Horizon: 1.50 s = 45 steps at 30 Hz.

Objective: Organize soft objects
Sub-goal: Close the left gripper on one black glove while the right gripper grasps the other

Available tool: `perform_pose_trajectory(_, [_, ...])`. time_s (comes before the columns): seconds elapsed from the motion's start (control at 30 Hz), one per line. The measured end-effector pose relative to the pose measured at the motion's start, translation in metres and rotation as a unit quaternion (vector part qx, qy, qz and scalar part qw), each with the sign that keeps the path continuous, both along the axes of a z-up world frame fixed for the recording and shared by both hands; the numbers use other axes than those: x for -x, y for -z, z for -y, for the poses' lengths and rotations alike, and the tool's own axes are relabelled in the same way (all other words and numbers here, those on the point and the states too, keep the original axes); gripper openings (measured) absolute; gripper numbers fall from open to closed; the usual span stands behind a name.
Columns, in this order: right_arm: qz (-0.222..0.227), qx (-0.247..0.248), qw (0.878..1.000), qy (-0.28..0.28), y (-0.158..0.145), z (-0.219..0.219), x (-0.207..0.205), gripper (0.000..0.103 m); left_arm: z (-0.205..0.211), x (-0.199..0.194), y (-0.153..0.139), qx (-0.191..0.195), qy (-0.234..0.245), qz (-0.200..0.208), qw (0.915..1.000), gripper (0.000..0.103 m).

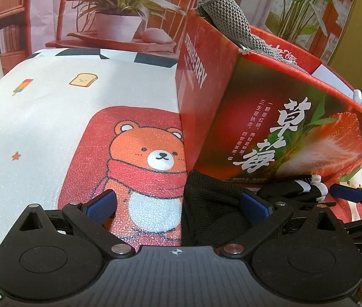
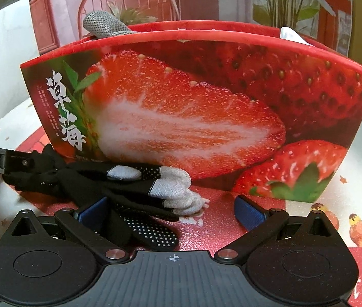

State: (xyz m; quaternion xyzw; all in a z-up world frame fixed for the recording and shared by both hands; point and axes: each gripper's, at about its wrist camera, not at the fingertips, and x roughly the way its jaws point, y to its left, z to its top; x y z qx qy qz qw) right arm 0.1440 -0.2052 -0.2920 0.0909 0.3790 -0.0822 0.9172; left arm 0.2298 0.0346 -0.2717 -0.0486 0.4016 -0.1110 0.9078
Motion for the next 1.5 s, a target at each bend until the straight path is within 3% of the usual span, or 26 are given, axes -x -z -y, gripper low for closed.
perform_pose_trajectory(0.67, [0.001,0.001,1.0,-0.001,0.001,0.001,0.0,0.103,0.002,-0.001,-0.003,-0.005,0.017,-0.007,0.9998,0.101])
perform_pose_trajectory(0.73, [0.001,0.0,1.0,-0.001,0.001,0.001,0.0,0.103,0.003,0.001,-0.005,-0.003,0.025,-0.003,0.9997,0.095])
perform_pose_trajectory(0.83, [0.001,0.0,1.0,0.0,0.001,0.001,0.0,0.103,0.005,0.003,-0.008,0.01,0.042,0.0,0.9991,0.076])
perform_pose_trajectory(0.9, [0.001,0.0,1.0,0.0,0.001,0.001,0.0,0.103,0.006,0.003,-0.009,0.028,0.054,-0.005,0.9981,0.056])
perform_pose_trajectory(0.97, [0.001,0.0,1.0,0.0,0.0,0.001,0.0,0.103,0.007,0.004,-0.008,0.042,0.063,-0.011,0.9971,0.046])
perform_pose_trajectory(1.5, [0.008,-0.009,1.0,-0.003,-0.003,-0.002,0.005,0.103,0.018,0.009,-0.005,0.057,0.092,-0.021,0.9939,0.042])
